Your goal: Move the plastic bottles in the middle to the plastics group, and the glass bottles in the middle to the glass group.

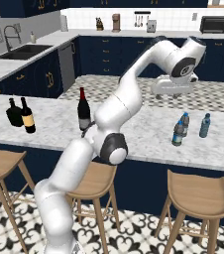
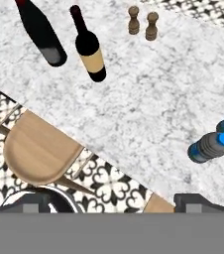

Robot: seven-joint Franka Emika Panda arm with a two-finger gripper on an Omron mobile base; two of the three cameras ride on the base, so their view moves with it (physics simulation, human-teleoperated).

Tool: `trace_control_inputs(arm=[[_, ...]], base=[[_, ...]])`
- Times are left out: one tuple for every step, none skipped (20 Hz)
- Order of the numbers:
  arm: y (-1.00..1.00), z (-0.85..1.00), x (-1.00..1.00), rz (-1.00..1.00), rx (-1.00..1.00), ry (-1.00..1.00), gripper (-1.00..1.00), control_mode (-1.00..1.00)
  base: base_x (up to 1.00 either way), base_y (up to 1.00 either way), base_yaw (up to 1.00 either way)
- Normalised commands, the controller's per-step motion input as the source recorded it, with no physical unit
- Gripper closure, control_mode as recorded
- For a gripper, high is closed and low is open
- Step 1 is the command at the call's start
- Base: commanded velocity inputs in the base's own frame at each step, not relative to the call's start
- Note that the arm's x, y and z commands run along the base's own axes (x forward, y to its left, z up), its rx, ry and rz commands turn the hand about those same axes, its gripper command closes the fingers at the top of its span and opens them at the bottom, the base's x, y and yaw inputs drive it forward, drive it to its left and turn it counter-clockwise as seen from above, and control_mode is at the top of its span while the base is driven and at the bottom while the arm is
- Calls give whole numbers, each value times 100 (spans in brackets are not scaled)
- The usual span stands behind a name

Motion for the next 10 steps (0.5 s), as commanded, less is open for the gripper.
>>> trace_control_inputs(arm=[[100, -4, -85, 0, -32, -15, -100, -100], [100, -18, -76, 0, -34, -9, -100, -100], [100, -48, -59, 0, -33, -1, -100, -100], [100, -68, -41, -6, -32, 0, -100, -100], [100, -79, -24, -13, -29, 0, -100, -100], [100, -91, -14, -15, -23, -5, -100, -100], [100, -96, -12, -19, -19, -11, -100, -100], [100, -96, -12, -19, -19, -12, -100, -100], [100, -94, -12, -17, -17, -13, -100, -100], [100, -84, -18, -15, -17, -17, -100, -100]], base=[[0, 0, 0], [0, 0, 0], [0, 0, 0], [0, 0, 0], [0, 0, 0], [0, 0, 0], [0, 0, 0], [0, 0, 0], [0, 0, 0], [0, 0, 0]])
